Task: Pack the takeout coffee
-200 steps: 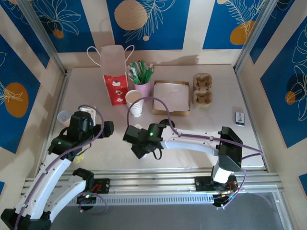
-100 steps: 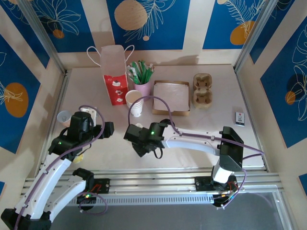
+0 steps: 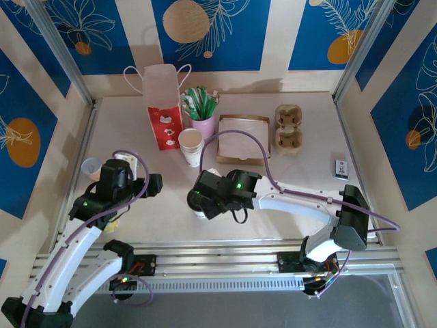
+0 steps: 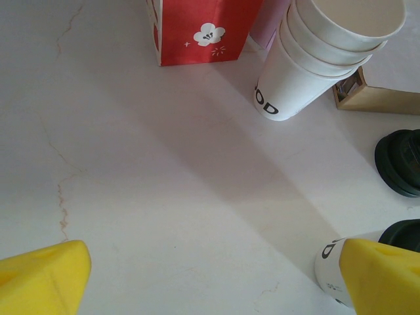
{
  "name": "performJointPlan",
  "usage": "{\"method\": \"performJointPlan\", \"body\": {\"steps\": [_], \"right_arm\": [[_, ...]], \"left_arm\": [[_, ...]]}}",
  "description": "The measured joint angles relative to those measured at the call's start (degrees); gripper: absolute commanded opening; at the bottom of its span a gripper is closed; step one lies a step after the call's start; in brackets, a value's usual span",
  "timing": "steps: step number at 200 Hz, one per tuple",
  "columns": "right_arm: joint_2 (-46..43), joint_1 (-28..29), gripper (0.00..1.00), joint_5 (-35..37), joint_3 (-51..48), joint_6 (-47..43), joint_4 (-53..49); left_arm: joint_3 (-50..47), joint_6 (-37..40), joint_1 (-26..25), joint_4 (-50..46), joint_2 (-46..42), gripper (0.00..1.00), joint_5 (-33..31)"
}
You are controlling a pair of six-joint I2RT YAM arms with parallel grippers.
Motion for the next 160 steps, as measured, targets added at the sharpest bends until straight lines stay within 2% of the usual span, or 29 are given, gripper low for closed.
{"method": "performJointPlan", "body": {"steps": [35, 68, 72, 87, 160], "right_arm": [[0.8, 0.1, 0.88, -2.4, 3.7, -0.9, 1.4], [6.1, -0.1, 0.92, -3.3, 7.9, -1.6, 1.3], [6.9, -0.2, 0.98, -3.5, 8.3, -1.7, 1.1], [9.1, -0.5, 1.0, -3.8, 9.6, -2.0, 0.5], [14.8, -2.7, 0.98, -4.1, 16.3, -3.6, -2.0]], "left_arm": [[0.0, 0.0, 0.0, 0.0, -0.1, 0.97, -0.4], [-0.4, -0.2, 0.0, 0.1, -1.2, 0.97, -1.6], [-0.4, -0.2, 0.0, 0.1, -1.2, 0.97, -1.6], [-0.6, -0.2, 0.0, 0.1, -1.4, 0.97, -1.8], [-0.7, -0.2, 0.1, 0.2, -1.5, 0.97, -2.0]]}}
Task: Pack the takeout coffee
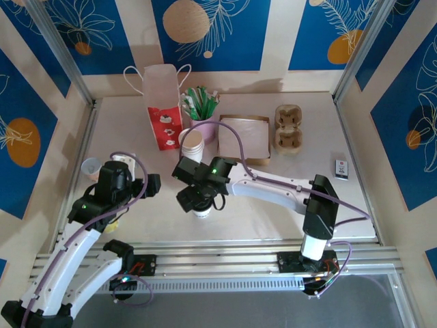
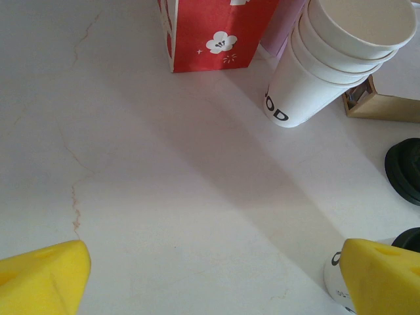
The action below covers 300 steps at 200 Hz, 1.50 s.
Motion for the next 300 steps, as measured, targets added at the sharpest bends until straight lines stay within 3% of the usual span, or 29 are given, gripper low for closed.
{"method": "performJointPlan", "body": {"steps": [61, 300], "right_arm": [[5.0, -0.6, 0.92, -0.8, 1.9, -1.2, -2.1], [5.7, 0.4, 0.69, -0.2, 3.2, -1.2, -5.4]], "left_arm": [[-0.1, 0.0, 0.0, 0.0, 0.0, 0.97, 0.0], [-0.2, 0.2, 0.0, 0.9, 0.5, 0.97, 0.0]]}}
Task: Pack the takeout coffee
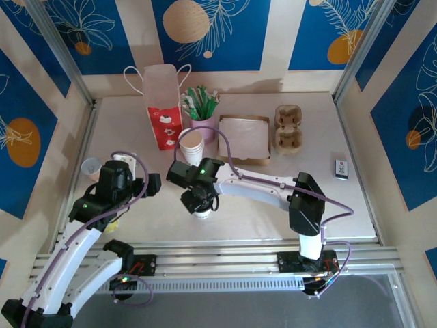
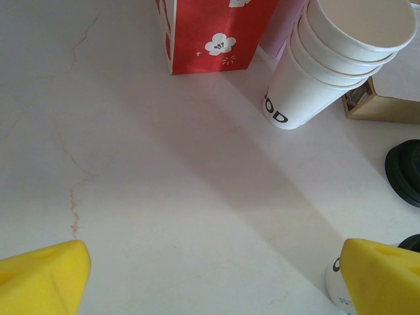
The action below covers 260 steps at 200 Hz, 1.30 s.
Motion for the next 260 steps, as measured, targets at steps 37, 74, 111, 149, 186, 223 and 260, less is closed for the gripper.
{"method": "performJointPlan", "body": {"steps": [37, 74, 111, 149, 186, 223, 260], "right_arm": [[-0.2, 0.0, 0.68, 0.8, 0.0, 0.0, -0.3], [-3.9, -1.4, 0.68, 1.4, -3.0, 0.1, -0.8], [-10.1, -4.2, 0.68, 2.0, -7.6, 0.5, -1.3], [-16.7, -9.1, 0.67, 2.1, -14.3, 0.5, -1.3], [-26.4, -19.5, 0.67, 1.7, -21.0, 0.2, -1.3], [-33.3, -30.9, 0.67, -0.6, -24.8, -1.5, -1.3], [-35.2, -44.7, 0.67, -3.3, -25.3, -4.8, -0.4]], "left_arm": [[0.0, 0.0, 0.0, 0.0, 0.0, 0.97, 0.0], [0.0, 0.0, 0.0, 0.0, 0.0, 0.97, 0.0], [0.0, 0.0, 0.0, 0.0, 0.0, 0.97, 0.0], [0.0, 0.0, 0.0, 0.0, 0.0, 0.97, 0.0], [0.0, 0.0, 0.0, 0.0, 0.0, 0.97, 0.0], [0.0, 0.0, 0.0, 0.0, 0.0, 0.97, 0.0], [0.0, 0.0, 0.0, 0.0, 0.0, 0.97, 0.0]]}}
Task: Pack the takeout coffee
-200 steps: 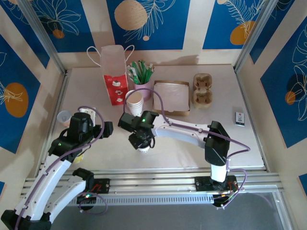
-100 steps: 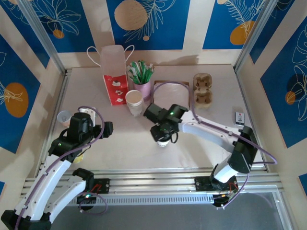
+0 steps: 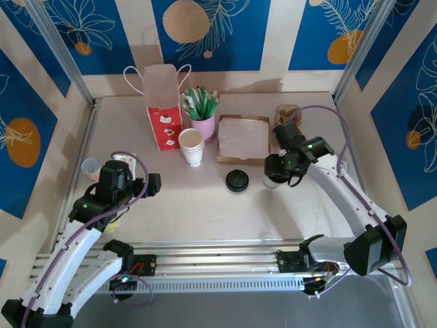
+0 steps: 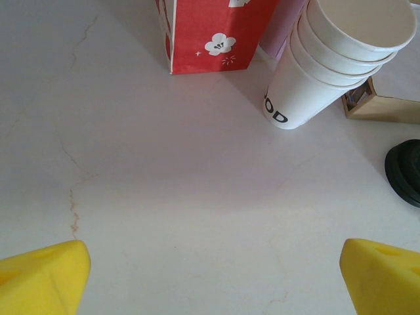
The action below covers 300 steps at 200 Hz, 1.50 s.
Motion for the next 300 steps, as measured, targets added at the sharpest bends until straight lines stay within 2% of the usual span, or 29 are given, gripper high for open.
{"method": "performJointPlan", "body": {"steps": [33, 117, 161, 228, 300], "right_arm": [[0.2, -9.7, 0.67, -0.6, 0.0, -2.6, 1.7], [9.5, -18.2, 0.68, -2.0, -0.2, -3.7, 7.3], [12.7, -18.4, 0.7, -2.7, -0.2, -3.8, 8.2], [13.0, -16.2, 0.82, -1.6, 0.5, -4.2, 7.3], [9.7, -16.7, 0.82, -0.6, 8.2, -3.8, 6.8]], "left_arm": [[0.0, 0.0, 0.0, 0.0, 0.0, 0.97, 0.0], [0.0, 0.0, 0.0, 0.0, 0.0, 0.97, 0.3], [0.0, 0.0, 0.0, 0.0, 0.0, 0.97, 0.6], [0.0, 0.0, 0.0, 0.0, 0.0, 0.98, 1.0], [0.0, 0.0, 0.0, 0.0, 0.0, 0.98, 1.1]]}}
